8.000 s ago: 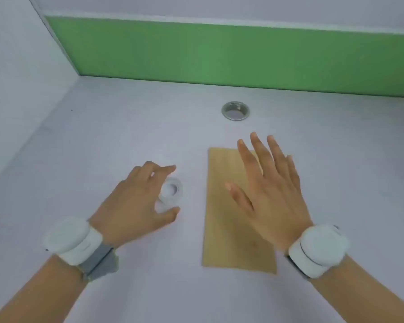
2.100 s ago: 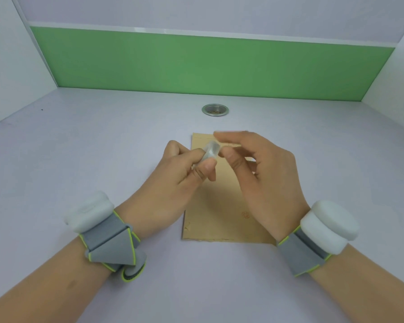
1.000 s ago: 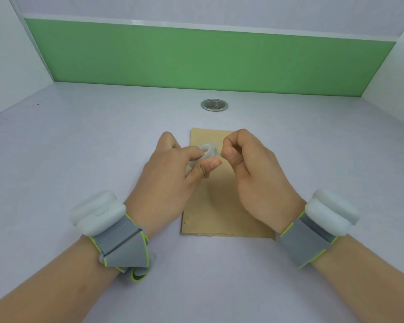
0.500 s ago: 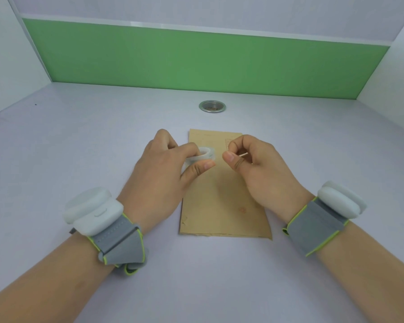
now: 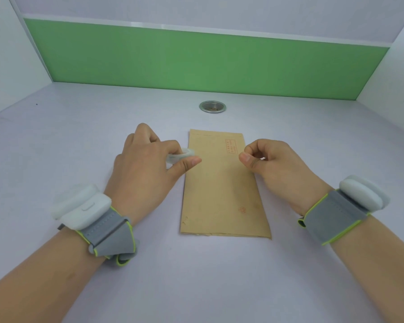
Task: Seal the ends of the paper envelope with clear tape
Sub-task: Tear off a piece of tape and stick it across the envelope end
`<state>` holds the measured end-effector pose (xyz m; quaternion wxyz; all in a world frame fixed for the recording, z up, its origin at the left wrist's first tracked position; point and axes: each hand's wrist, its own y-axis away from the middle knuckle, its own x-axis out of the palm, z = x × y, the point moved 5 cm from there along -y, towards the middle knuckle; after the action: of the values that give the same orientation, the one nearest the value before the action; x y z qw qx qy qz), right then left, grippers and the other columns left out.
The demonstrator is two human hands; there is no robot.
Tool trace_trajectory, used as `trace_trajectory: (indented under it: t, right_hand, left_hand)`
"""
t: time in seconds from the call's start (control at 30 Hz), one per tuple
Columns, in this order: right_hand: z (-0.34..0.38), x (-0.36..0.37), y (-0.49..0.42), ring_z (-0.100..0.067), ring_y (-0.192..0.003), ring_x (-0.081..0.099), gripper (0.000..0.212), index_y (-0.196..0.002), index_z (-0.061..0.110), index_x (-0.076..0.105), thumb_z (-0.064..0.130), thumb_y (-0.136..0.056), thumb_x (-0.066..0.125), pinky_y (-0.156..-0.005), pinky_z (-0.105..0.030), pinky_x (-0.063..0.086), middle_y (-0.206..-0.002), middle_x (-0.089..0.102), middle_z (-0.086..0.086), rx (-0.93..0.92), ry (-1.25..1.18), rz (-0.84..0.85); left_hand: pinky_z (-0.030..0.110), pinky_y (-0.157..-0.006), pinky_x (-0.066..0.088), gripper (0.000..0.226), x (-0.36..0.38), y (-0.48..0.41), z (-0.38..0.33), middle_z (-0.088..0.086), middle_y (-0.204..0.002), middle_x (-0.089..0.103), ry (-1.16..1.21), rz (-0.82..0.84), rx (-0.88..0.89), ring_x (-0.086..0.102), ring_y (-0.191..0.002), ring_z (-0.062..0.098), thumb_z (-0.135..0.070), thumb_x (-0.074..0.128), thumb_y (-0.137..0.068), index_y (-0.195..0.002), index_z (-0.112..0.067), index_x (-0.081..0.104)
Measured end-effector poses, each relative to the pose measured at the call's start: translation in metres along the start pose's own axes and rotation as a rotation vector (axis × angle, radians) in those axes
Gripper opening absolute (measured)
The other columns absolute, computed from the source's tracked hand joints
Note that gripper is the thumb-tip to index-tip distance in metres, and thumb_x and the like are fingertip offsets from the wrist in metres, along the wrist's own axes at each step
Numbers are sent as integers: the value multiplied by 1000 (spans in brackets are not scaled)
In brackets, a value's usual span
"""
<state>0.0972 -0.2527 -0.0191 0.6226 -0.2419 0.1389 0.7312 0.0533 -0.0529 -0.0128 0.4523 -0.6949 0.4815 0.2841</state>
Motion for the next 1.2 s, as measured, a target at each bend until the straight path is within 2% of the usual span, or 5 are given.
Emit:
trace_trajectory:
  t: [0.23, 0.5, 0.8, 0.97, 1.2]
  right_hand:
    - [-1, -3, 3, -12, -67, 46, 16, -75, 15, 59, 22, -89, 59, -60, -22, 36, -72, 51, 2, 73, 11, 39]
    - [-6, -8, 4, -8, -67, 48, 16, -75, 17, 59, 23, -90, 58, -59, -22, 34, -71, 52, 7, 105, 81, 13]
    - [-6, -8, 4, -9, -66, 46, 19, -73, 17, 58, 26, -90, 57, -60, -22, 33, -72, 52, 5, 134, 41, -17]
    - [1, -10, 8, 3, -59, 50, 17, -74, 13, 61, 24, -87, 63, -58, -11, 35, -68, 55, 8, 154, -137, 9]
    - [5, -18, 8, 4, -56, 49, 46, -69, 18, 65, 45, -95, 38, -66, -17, 33, -71, 61, 7, 185, -161, -104]
  left_hand:
    - [36, -76, 37, 56, 3, 2, 1, -2, -100, 37, -106, 88, -33, 37, -102, 19, -75, 29, -67, -85, -34, 63]
    - [38, -76, 42, 58, 2, 2, 2, -3, -99, 41, -121, 84, -49, 38, -98, 18, -73, 29, -67, -87, -31, 63]
    - [39, -71, 41, 58, -3, 2, 0, -1, -104, 43, -82, -30, 1, 43, -101, 23, -69, 34, -69, -88, -23, 64]
    - [29, -75, 36, 30, -7, 1, -3, 2, -114, 49, 89, -141, 92, 48, -89, 18, -41, 58, -82, -95, -16, 68]
    - [39, -72, 52, 22, -21, 5, -14, 8, -117, 52, 169, -303, 176, 52, -79, 15, -32, 66, -81, -95, -15, 68]
